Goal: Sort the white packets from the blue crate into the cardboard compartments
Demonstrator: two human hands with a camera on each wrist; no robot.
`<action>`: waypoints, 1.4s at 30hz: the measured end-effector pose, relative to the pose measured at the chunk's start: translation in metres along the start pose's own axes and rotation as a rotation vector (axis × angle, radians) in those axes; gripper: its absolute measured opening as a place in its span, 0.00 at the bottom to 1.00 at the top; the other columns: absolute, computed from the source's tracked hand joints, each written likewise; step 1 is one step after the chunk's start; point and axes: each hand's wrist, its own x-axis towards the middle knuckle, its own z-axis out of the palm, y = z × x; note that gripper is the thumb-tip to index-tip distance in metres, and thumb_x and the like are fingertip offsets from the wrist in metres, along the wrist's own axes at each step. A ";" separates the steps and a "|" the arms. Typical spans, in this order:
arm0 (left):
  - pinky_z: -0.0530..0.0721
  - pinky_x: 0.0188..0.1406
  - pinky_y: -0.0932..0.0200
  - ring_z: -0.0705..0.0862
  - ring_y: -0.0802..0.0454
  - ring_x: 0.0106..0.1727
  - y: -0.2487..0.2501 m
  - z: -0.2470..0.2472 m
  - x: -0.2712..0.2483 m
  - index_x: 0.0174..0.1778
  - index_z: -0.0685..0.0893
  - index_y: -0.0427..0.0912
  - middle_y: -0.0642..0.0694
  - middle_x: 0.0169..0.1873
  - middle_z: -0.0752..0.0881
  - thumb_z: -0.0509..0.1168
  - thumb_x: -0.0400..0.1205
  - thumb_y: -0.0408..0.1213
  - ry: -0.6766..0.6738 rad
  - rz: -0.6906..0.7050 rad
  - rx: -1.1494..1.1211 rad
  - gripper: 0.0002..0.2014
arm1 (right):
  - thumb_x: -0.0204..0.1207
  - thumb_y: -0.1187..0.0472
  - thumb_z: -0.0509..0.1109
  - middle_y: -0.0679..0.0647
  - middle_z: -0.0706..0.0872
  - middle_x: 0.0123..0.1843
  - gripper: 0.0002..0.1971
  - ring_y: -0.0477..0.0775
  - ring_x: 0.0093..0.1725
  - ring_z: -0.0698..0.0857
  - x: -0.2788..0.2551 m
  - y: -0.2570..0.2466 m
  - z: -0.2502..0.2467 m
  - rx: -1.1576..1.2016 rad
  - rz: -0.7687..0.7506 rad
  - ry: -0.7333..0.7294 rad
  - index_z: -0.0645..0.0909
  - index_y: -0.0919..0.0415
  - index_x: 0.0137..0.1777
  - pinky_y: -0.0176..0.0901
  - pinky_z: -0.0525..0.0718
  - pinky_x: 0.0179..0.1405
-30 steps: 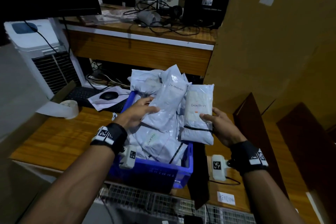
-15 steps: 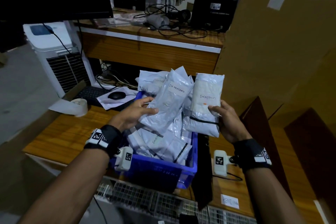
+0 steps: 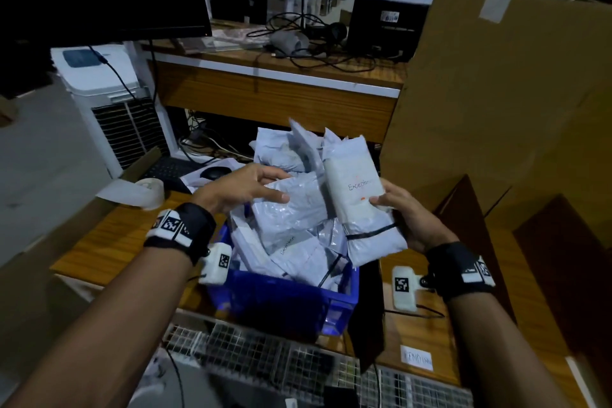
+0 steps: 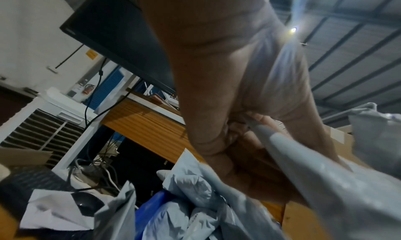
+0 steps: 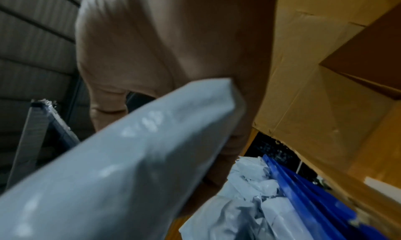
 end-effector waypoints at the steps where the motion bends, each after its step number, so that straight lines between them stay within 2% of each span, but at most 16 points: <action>1: 0.87 0.68 0.58 0.89 0.53 0.70 0.003 -0.004 0.001 0.71 0.90 0.40 0.48 0.68 0.91 0.80 0.79 0.29 -0.011 -0.012 0.011 0.22 | 0.80 0.63 0.69 0.66 0.86 0.76 0.28 0.72 0.72 0.86 0.000 0.002 0.001 0.014 0.014 0.000 0.78 0.61 0.81 0.66 0.81 0.74; 3: 0.88 0.68 0.53 0.90 0.49 0.69 0.004 -0.008 0.000 0.70 0.90 0.39 0.46 0.67 0.92 0.80 0.80 0.29 0.019 -0.015 -0.022 0.21 | 0.80 0.63 0.69 0.69 0.86 0.75 0.26 0.71 0.70 0.87 0.001 0.007 0.004 0.065 0.027 0.026 0.80 0.64 0.79 0.66 0.82 0.72; 5: 0.87 0.63 0.53 0.91 0.47 0.66 -0.003 -0.007 0.002 0.68 0.91 0.40 0.43 0.64 0.92 0.81 0.79 0.33 0.161 0.031 -0.097 0.20 | 0.82 0.62 0.69 0.70 0.85 0.75 0.24 0.71 0.68 0.88 0.001 0.015 0.007 0.110 0.036 0.067 0.82 0.65 0.77 0.65 0.84 0.70; 7: 0.90 0.58 0.49 0.92 0.44 0.62 -0.016 -0.003 0.006 0.73 0.86 0.37 0.38 0.66 0.91 0.81 0.80 0.40 0.329 0.059 -0.303 0.26 | 0.83 0.60 0.70 0.71 0.84 0.76 0.24 0.72 0.70 0.86 0.002 0.024 0.011 0.184 0.047 0.120 0.82 0.66 0.77 0.70 0.82 0.73; 10: 0.90 0.66 0.41 0.89 0.39 0.70 -0.039 0.012 0.006 0.81 0.78 0.34 0.37 0.72 0.87 0.76 0.83 0.45 0.431 0.082 -0.697 0.33 | 0.84 0.57 0.71 0.71 0.81 0.79 0.29 0.75 0.80 0.78 0.003 0.034 0.018 0.348 0.069 0.180 0.76 0.66 0.83 0.77 0.73 0.82; 13: 0.88 0.71 0.40 0.88 0.35 0.72 -0.053 0.040 0.000 0.81 0.76 0.38 0.34 0.74 0.86 0.74 0.85 0.40 0.418 0.066 -0.843 0.28 | 0.87 0.57 0.68 0.68 0.82 0.79 0.28 0.71 0.77 0.82 0.003 0.036 0.027 0.420 0.051 0.181 0.74 0.64 0.85 0.68 0.83 0.74; 15: 0.86 0.74 0.39 0.89 0.36 0.70 -0.056 0.059 0.002 0.75 0.77 0.34 0.33 0.70 0.87 0.74 0.84 0.34 0.377 0.077 -0.813 0.24 | 0.89 0.60 0.65 0.68 0.82 0.79 0.26 0.70 0.76 0.83 0.004 0.037 0.034 0.412 0.038 0.146 0.73 0.64 0.86 0.67 0.84 0.73; 18: 0.87 0.71 0.38 0.88 0.35 0.71 -0.046 0.072 0.010 0.78 0.74 0.27 0.33 0.70 0.88 0.78 0.81 0.32 0.473 0.085 -0.751 0.32 | 0.90 0.65 0.63 0.69 0.79 0.81 0.24 0.74 0.81 0.77 0.004 0.038 0.041 0.331 0.034 0.106 0.72 0.66 0.86 0.73 0.74 0.82; 22: 0.90 0.65 0.40 0.91 0.40 0.68 -0.025 0.061 0.012 0.77 0.79 0.37 0.40 0.65 0.92 0.74 0.86 0.34 0.525 0.129 -0.693 0.23 | 0.90 0.68 0.62 0.67 0.82 0.80 0.23 0.73 0.79 0.80 -0.001 0.035 0.029 0.216 -0.009 0.138 0.74 0.63 0.84 0.72 0.77 0.80; 26: 0.91 0.57 0.45 0.91 0.43 0.66 -0.014 0.045 0.006 0.73 0.83 0.43 0.44 0.65 0.92 0.71 0.89 0.35 0.530 0.184 -0.626 0.16 | 0.88 0.68 0.62 0.66 0.86 0.76 0.22 0.74 0.77 0.82 -0.008 0.031 0.003 0.177 -0.071 0.290 0.77 0.63 0.82 0.74 0.75 0.81; 28: 0.90 0.61 0.43 0.91 0.41 0.67 -0.009 0.042 0.005 0.71 0.85 0.44 0.42 0.66 0.92 0.69 0.90 0.36 0.501 0.207 -0.599 0.13 | 0.89 0.68 0.62 0.65 0.87 0.74 0.21 0.73 0.76 0.83 -0.013 0.027 -0.004 0.158 -0.085 0.344 0.77 0.64 0.81 0.74 0.76 0.80; 31: 0.92 0.55 0.48 0.94 0.46 0.55 -0.005 0.043 0.005 0.70 0.86 0.39 0.39 0.62 0.93 0.67 0.91 0.34 0.461 0.246 -0.561 0.13 | 0.89 0.68 0.63 0.64 0.88 0.73 0.21 0.73 0.75 0.84 -0.020 0.022 -0.005 0.143 -0.086 0.352 0.77 0.64 0.81 0.75 0.78 0.78; 32: 0.91 0.55 0.47 0.94 0.46 0.53 -0.004 0.045 0.005 0.70 0.87 0.39 0.39 0.61 0.93 0.68 0.90 0.34 0.446 0.256 -0.535 0.13 | 0.89 0.68 0.63 0.63 0.88 0.73 0.21 0.73 0.75 0.84 -0.022 0.020 -0.004 0.134 -0.085 0.348 0.77 0.63 0.80 0.75 0.79 0.77; 35: 0.88 0.67 0.38 0.91 0.37 0.64 -0.002 0.050 0.004 0.67 0.90 0.41 0.37 0.64 0.92 0.72 0.88 0.36 0.390 0.283 -0.465 0.12 | 0.89 0.68 0.63 0.63 0.88 0.74 0.21 0.72 0.75 0.84 -0.026 0.019 0.001 0.117 -0.091 0.338 0.78 0.62 0.80 0.74 0.78 0.78; 38: 0.88 0.66 0.41 0.91 0.39 0.63 0.001 0.056 0.001 0.67 0.89 0.33 0.35 0.63 0.92 0.71 0.88 0.35 0.338 0.313 -0.424 0.13 | 0.89 0.68 0.64 0.63 0.88 0.74 0.21 0.72 0.75 0.85 -0.031 0.019 0.005 0.110 -0.092 0.338 0.78 0.61 0.81 0.75 0.79 0.78; 42: 0.81 0.68 0.32 0.85 0.35 0.61 0.003 0.061 -0.004 0.64 0.82 0.20 0.29 0.59 0.87 0.76 0.85 0.43 0.274 0.330 -0.407 0.26 | 0.89 0.67 0.64 0.62 0.88 0.74 0.21 0.70 0.74 0.86 -0.043 0.017 0.012 0.095 -0.094 0.333 0.78 0.60 0.81 0.69 0.82 0.75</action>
